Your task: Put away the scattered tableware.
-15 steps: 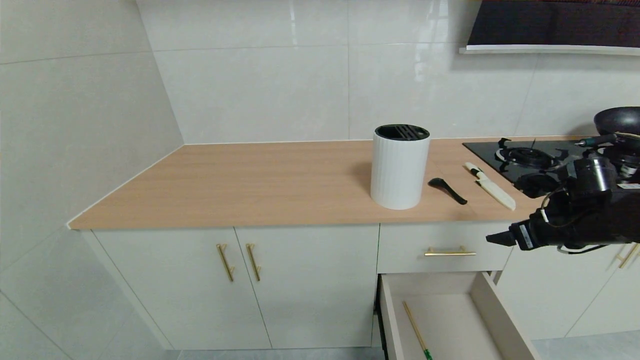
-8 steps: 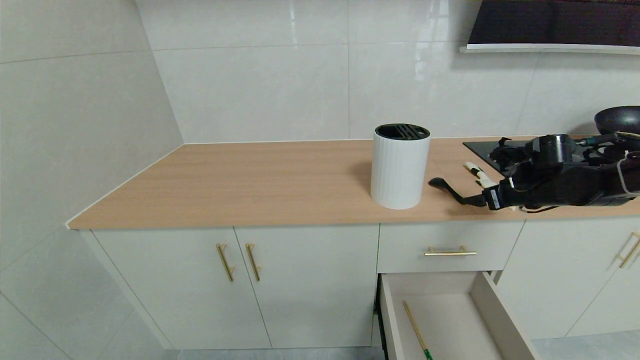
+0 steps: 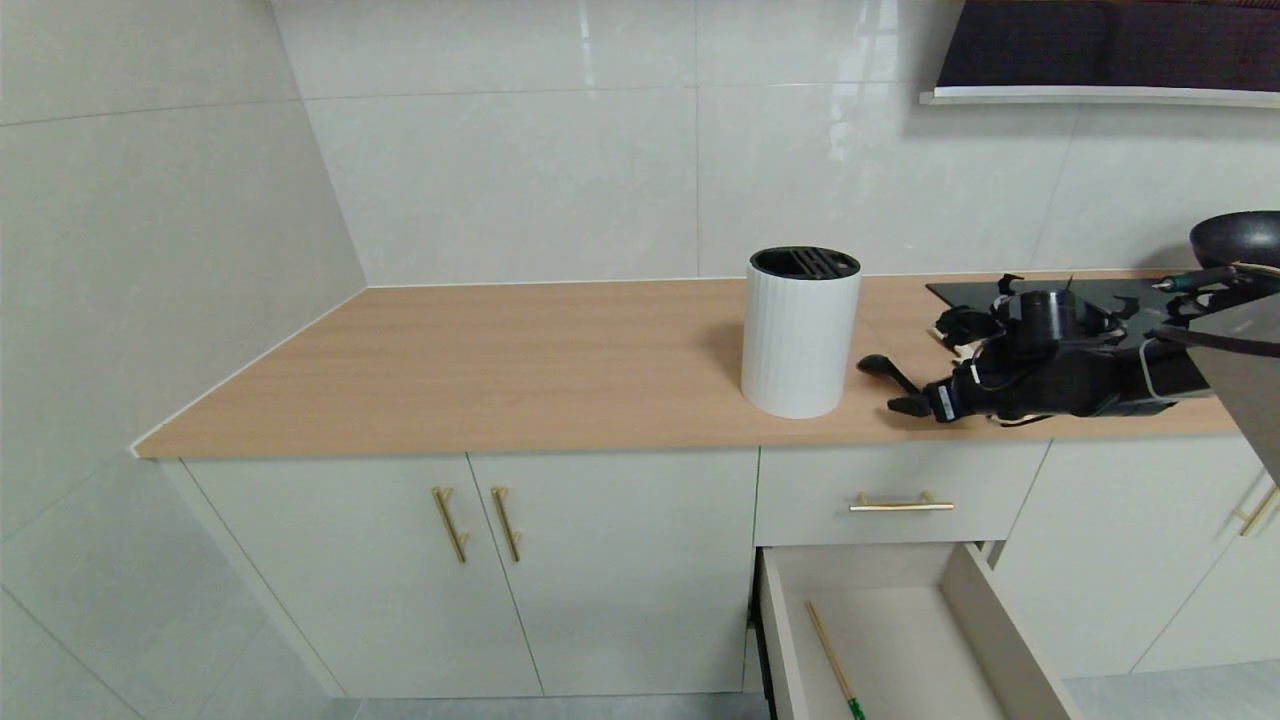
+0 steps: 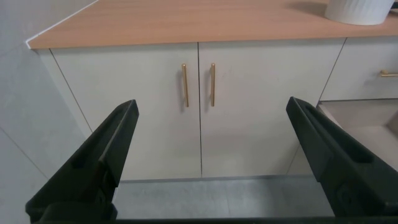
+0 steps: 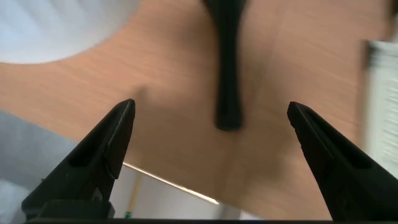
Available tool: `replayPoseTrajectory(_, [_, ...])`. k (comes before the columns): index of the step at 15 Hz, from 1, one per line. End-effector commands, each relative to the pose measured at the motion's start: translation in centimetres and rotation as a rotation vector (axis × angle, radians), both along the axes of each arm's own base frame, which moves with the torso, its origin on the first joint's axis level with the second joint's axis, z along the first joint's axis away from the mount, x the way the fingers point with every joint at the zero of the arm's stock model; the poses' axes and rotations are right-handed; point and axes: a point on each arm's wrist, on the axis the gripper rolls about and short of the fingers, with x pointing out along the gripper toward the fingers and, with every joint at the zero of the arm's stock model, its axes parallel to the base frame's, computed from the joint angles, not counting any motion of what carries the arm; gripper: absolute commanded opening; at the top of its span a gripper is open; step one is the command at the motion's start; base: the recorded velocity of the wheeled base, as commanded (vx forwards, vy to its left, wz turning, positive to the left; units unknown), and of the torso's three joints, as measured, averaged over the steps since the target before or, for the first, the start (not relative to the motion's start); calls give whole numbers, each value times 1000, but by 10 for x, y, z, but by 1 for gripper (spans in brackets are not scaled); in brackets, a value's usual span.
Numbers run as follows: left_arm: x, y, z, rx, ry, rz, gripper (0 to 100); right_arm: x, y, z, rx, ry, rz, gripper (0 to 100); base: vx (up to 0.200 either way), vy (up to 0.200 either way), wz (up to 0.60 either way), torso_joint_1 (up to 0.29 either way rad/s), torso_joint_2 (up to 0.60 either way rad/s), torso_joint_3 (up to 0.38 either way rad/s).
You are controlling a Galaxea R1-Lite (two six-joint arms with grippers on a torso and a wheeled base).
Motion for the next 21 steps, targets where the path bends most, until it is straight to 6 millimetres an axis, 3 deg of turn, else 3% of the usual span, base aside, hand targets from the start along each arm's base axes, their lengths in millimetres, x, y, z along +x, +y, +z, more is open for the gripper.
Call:
replayPoseTrajectory(1, [0, 0, 0, 0, 0, 0, 100, 5, 4, -10, 2, 12, 11, 100, 0, 0, 0, 0, 0, 0])
replayPoseTrajectory(6, [0, 0, 0, 0, 0, 0, 100, 24, 4, -25, 26, 4, -8, 100, 0, 0, 0, 0, 0, 0])
replayPoseTrajectory(16, [0, 0, 0, 0, 0, 0, 100, 38, -10, -22, 100, -28, -88, 100, 0, 0, 0, 0, 0, 0])
replayPoseTrajectory(18, [0, 0, 0, 0, 0, 0, 100, 40, -10, -29, 100, -14, -87, 100, 0, 0, 0, 0, 0, 0])
replayPoseTrajectory(19, [0, 0, 0, 0, 0, 0, 100, 39, -9, -31, 98, -10, -85, 0, 0, 0, 0, 0, 0, 0])
replayPoseTrajectory(21, [0, 0, 0, 0, 0, 0, 100, 39, -8, -32, 98, -5, -84, 0, 0, 0, 0, 0, 0, 0])
